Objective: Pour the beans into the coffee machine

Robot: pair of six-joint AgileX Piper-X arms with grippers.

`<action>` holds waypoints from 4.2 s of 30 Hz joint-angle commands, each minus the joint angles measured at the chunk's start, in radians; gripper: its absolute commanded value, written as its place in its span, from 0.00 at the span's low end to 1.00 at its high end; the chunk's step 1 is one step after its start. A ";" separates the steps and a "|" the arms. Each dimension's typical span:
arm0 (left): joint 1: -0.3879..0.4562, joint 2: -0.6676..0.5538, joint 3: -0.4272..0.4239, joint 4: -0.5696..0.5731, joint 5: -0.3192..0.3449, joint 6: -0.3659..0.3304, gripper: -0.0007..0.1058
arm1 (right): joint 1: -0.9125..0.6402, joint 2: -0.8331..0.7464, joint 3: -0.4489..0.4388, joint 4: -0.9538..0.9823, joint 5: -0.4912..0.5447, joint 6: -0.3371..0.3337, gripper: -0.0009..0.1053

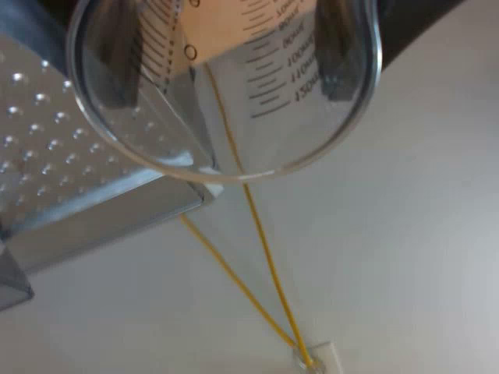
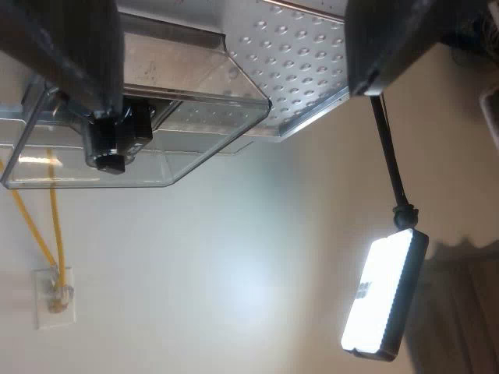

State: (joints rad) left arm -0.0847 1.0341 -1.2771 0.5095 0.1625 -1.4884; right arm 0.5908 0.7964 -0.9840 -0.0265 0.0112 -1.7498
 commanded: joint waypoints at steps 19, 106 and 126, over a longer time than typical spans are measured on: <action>-0.174 0.260 -0.344 0.181 -0.138 0.030 0.30 | 0.002 -0.011 -0.007 -0.018 -0.003 -0.003 0.59; -0.459 0.702 -0.821 0.166 -0.464 0.855 0.30 | 0.002 -0.013 -0.007 -0.015 -0.011 -0.003 0.59; -0.459 0.737 -0.821 0.166 -0.412 1.059 0.30 | 0.002 -0.013 -0.007 -0.013 -0.011 0.004 0.59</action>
State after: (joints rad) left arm -0.5426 1.7768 -2.0880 0.6925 -0.2554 -0.4342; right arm 0.5908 0.7964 -0.9840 -0.0265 0.0085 -1.7419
